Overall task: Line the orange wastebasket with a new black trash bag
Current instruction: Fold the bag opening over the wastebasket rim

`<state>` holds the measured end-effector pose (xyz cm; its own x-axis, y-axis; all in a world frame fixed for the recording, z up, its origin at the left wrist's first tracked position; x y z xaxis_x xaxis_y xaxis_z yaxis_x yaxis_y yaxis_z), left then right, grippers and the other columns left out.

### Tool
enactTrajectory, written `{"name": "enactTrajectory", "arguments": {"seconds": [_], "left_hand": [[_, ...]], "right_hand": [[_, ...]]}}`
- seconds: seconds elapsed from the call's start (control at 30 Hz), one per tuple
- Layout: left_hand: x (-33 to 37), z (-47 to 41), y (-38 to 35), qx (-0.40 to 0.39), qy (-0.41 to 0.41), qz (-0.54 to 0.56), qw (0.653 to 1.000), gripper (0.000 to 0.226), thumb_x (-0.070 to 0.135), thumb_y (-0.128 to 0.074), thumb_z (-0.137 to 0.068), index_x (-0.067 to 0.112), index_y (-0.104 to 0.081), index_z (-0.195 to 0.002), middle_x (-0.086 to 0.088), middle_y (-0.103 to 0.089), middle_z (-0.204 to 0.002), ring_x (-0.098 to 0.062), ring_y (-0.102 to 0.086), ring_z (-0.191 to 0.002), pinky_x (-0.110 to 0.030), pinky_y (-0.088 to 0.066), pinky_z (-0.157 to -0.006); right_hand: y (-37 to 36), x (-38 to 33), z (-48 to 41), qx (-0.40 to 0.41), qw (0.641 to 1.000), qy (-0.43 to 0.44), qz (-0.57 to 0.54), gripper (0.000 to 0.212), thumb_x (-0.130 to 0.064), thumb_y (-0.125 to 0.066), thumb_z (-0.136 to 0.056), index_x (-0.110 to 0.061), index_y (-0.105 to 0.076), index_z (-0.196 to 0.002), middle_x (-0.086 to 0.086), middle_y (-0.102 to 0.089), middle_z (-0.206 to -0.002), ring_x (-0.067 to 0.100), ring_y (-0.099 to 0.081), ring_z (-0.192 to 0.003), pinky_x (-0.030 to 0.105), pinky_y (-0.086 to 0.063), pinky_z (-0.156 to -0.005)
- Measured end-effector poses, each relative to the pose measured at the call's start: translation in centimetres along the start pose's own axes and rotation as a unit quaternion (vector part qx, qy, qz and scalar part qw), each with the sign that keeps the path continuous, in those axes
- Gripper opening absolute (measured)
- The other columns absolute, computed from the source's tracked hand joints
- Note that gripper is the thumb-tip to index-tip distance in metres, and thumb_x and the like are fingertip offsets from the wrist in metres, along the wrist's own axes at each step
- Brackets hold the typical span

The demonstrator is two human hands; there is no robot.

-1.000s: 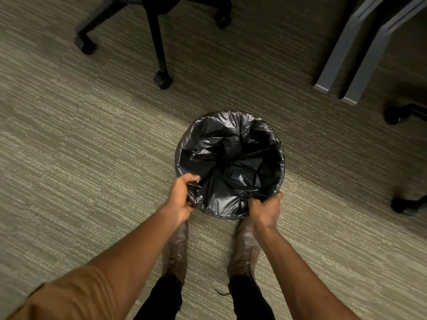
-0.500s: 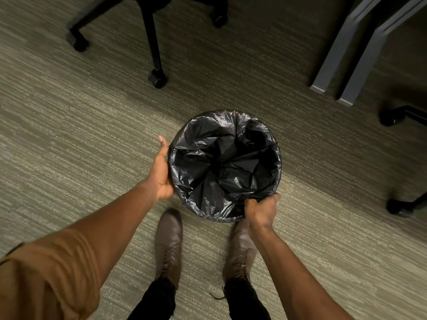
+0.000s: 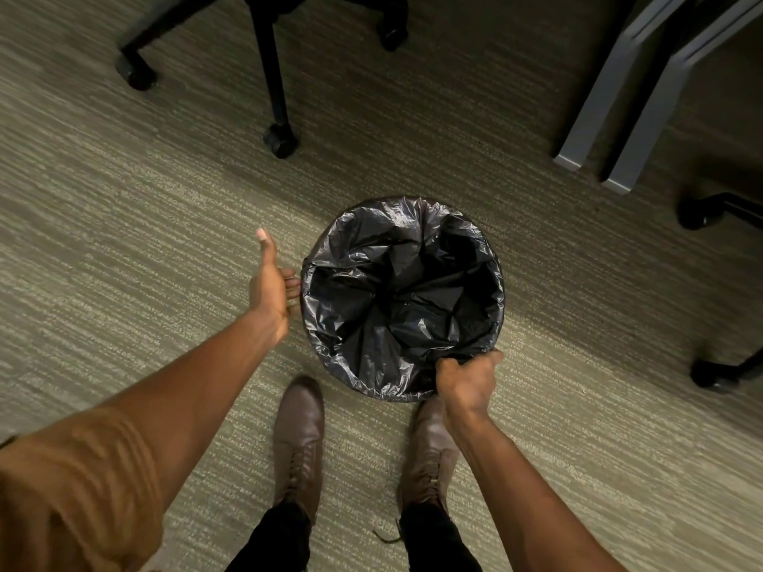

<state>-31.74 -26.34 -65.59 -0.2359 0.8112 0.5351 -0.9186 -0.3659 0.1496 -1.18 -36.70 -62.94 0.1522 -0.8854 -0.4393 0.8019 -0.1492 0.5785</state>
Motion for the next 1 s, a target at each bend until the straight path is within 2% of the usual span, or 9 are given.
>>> {"name": "enactTrajectory", "arguments": {"seconds": [0.1, 0.2, 0.37, 0.53, 0.63, 0.7, 0.8, 0.9, 1.0], "left_hand": [[-0.2, 1.0, 0.1, -0.042, -0.001, -0.014, 0.999, 0.092, 0.099, -0.034, -0.085, 0.020, -0.081, -0.099, -0.017, -0.077, -0.108, -0.031, -0.067, -0.099, -0.041, -0.053, -0.083], [-0.4, 1.7, -0.5, -0.102, 0.014, 0.018, 0.995, 0.096, 0.098, -0.035, -0.084, 0.016, -0.076, -0.115, -0.007, -0.084, -0.101, -0.024, -0.083, -0.086, -0.036, -0.066, -0.068], [-0.3, 1.7, -2.6, -0.188, 0.045, 0.030, 0.981, 0.105, 0.097, -0.027, -0.089, 0.020, -0.074, -0.141, -0.020, -0.076, -0.138, -0.038, -0.077, -0.124, -0.052, -0.067, -0.093], [0.0, 1.4, -2.8, -0.181, 0.094, 0.029, 0.978, 0.115, 0.105, -0.026, -0.077, 0.019, -0.083, -0.129, -0.025, -0.078, -0.133, -0.043, -0.078, -0.119, -0.056, -0.067, -0.086], [0.3, 1.7, -2.0, -0.154, 0.083, 0.012, 0.984, 0.121, 0.104, -0.029, -0.073, 0.022, -0.060, -0.157, -0.017, -0.084, -0.121, -0.036, -0.083, -0.110, -0.051, -0.068, -0.079], [1.2, 2.1, -1.0, -0.092, -0.011, -0.097, 0.991, 0.110, 0.098, -0.030, -0.085, 0.022, -0.050, -0.162, -0.003, -0.086, -0.116, -0.024, -0.083, -0.109, -0.052, -0.065, -0.089], [1.6, 2.4, -0.4, -0.036, -0.103, -0.184, 0.977, 0.090, 0.080, -0.050, -0.098, -0.002, -0.071, -0.128, -0.010, -0.078, -0.128, -0.032, -0.071, -0.126, -0.060, -0.048, -0.119], [1.8, 3.1, -0.8, -0.029, -0.124, -0.188, 0.974, 0.061, 0.054, -0.076, -0.096, -0.003, -0.071, -0.116, -0.015, -0.079, -0.116, -0.029, -0.074, -0.113, -0.036, -0.057, -0.101], [2.4, 4.6, -1.4, -0.003, -0.158, -0.245, 0.957, 0.047, 0.035, -0.087, -0.091, 0.014, -0.063, -0.125, 0.001, -0.074, -0.113, -0.023, -0.074, -0.109, -0.022, -0.055, -0.080]], "right_hand": [[0.0, -0.3, 0.1, 0.004, 1.000, -0.004, 0.001, 0.051, 0.001, -0.062, -0.093, 0.001, -0.034, -0.136, 0.009, -0.065, -0.093, 0.014, -0.059, -0.070, 0.027, -0.049, -0.060], [0.0, -0.4, 0.2, 0.003, 1.000, -0.007, 0.006, 0.054, 0.002, -0.062, -0.093, 0.000, -0.033, -0.138, 0.009, -0.064, -0.091, 0.014, -0.060, -0.070, 0.027, -0.051, -0.057], [0.0, -0.3, 0.1, 0.007, 1.000, -0.012, 0.010, 0.046, 0.001, -0.063, -0.093, -0.002, -0.036, -0.131, 0.008, -0.063, -0.091, 0.013, -0.058, -0.070, 0.030, -0.051, -0.062], [0.0, 0.0, -0.1, 0.013, 1.000, -0.006, 0.019, 0.048, -0.001, -0.064, -0.093, 0.000, -0.036, -0.132, 0.003, -0.060, -0.085, 0.015, -0.059, -0.071, 0.024, -0.045, -0.056], [0.0, -0.2, 0.0, 0.010, 1.000, -0.007, 0.020, 0.045, -0.001, -0.064, -0.094, -0.001, -0.036, -0.129, 0.008, -0.064, -0.091, 0.022, -0.064, -0.076, 0.029, -0.051, -0.063], [0.2, -0.4, 0.3, 0.005, 1.000, -0.003, 0.023, 0.044, -0.001, -0.064, -0.095, -0.002, -0.036, -0.129, 0.010, -0.065, -0.091, 0.016, -0.060, -0.069, 0.023, -0.048, -0.051], [0.8, -0.5, 0.7, -0.013, 1.000, -0.011, 0.025, 0.054, -0.007, -0.069, -0.092, -0.003, -0.036, -0.134, 0.008, -0.066, -0.089, 0.017, -0.062, -0.069, 0.029, -0.052, -0.054], [2.5, -1.5, 1.3, 0.012, 0.998, -0.017, 0.062, 0.078, -0.037, -0.082, -0.083, -0.007, -0.037, -0.140, 0.007, -0.066, -0.103, 0.023, -0.065, -0.078, 0.036, -0.055, -0.069], [4.5, -3.5, 0.9, 0.072, 0.980, 0.092, 0.163, 0.097, -0.052, -0.081, -0.077, -0.010, -0.033, -0.150, 0.018, -0.053, -0.138, 0.032, -0.063, -0.093, 0.044, -0.056, -0.079]]}}
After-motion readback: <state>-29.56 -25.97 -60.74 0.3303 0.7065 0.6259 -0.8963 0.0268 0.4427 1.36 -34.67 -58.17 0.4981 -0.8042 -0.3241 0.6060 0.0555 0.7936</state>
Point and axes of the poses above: each hand's wrist, its own z-axis away from the middle knuckle, its own y-axis out of the back of the hand, x = y × z, the point moved 4 cm from there along -z, towards the middle knuckle
